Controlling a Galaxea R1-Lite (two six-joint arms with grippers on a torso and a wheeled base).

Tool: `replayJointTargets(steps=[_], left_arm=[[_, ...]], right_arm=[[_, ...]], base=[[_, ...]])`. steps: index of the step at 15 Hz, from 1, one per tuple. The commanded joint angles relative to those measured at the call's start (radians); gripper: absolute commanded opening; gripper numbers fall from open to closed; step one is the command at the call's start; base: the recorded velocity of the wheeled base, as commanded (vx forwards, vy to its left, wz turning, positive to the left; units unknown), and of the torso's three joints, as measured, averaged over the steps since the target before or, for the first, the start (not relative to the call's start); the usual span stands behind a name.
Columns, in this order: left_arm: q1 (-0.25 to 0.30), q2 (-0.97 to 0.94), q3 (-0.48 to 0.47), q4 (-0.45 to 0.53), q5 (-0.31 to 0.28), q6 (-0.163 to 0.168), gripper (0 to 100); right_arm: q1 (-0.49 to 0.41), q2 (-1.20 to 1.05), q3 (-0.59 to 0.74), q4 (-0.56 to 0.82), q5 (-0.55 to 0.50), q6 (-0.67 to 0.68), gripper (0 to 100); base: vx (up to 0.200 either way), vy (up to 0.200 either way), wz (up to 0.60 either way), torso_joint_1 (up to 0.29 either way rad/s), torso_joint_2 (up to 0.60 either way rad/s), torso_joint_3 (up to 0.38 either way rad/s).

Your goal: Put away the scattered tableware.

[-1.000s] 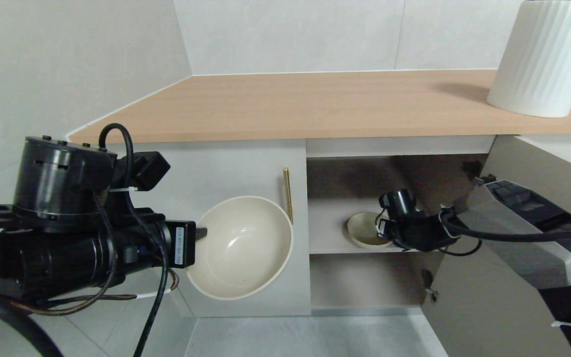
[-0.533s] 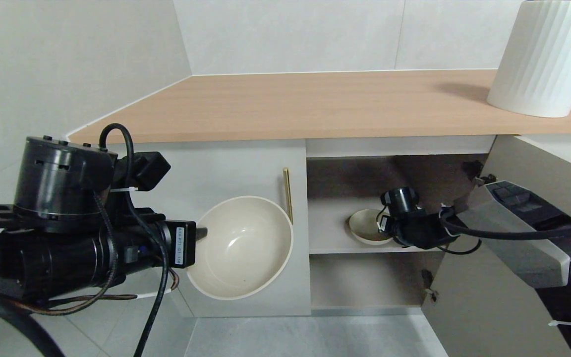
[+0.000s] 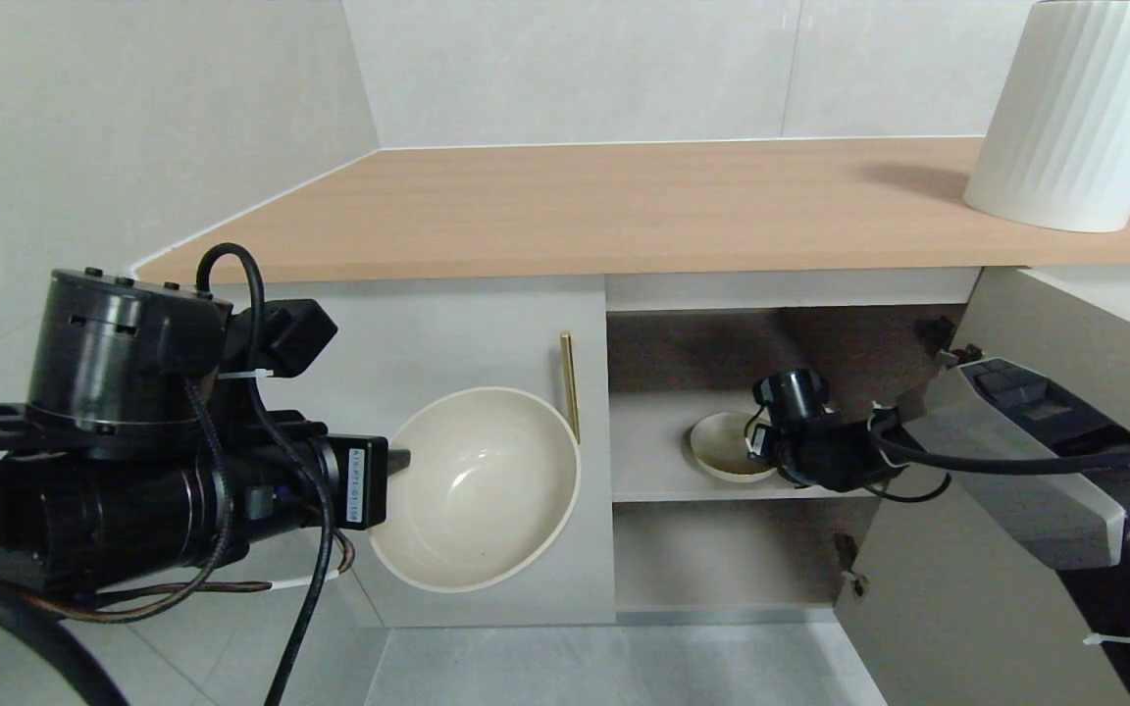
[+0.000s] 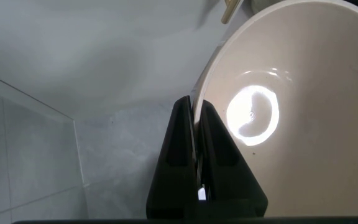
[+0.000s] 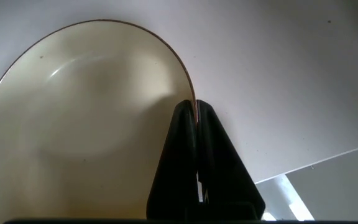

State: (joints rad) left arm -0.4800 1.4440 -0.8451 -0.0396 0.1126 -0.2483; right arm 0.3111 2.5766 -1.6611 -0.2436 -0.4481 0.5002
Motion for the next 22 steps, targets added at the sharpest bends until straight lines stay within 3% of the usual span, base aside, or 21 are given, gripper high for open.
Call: replayJointTargets(steps=[1,11,16,18,22], left_arm=[[0.0,-0.001,0.0,0.0,-0.001,0.0,0],[0.0,-0.001,0.001,0.0,-0.001,0.0,0],[-0.04,0.049,0.011,-0.002,-0.001,0.0,0],[-0.068,0.064,0.009,-0.016,-0.002,0.001,0],[-0.078,0.085,0.015,-0.017,-0.001,0.001,0]], right_arm=[[0.0,0.0,-0.002,-0.002,0.0,0.0,100],[0.003,-0.029,0.0,0.003,0.002,0.032,100],[0.065,-0.243,0.205,0.012,0.04,0.026,100],[0.137,-0.372,0.337,0.026,0.135,-0.02,100],[0.224,-0.515,0.457,0.029,0.169,-0.068,100]], base=[[0.0,0.0,0.0,0.0,0.0,0.0],[0.0,0.0,0.0,0.0,0.0,0.0],[0.0,0.0,0.0,0.0,0.0,0.0],[0.0,0.0,0.0,0.0,0.0,0.0],[0.0,0.0,0.0,0.0,0.0,0.0]])
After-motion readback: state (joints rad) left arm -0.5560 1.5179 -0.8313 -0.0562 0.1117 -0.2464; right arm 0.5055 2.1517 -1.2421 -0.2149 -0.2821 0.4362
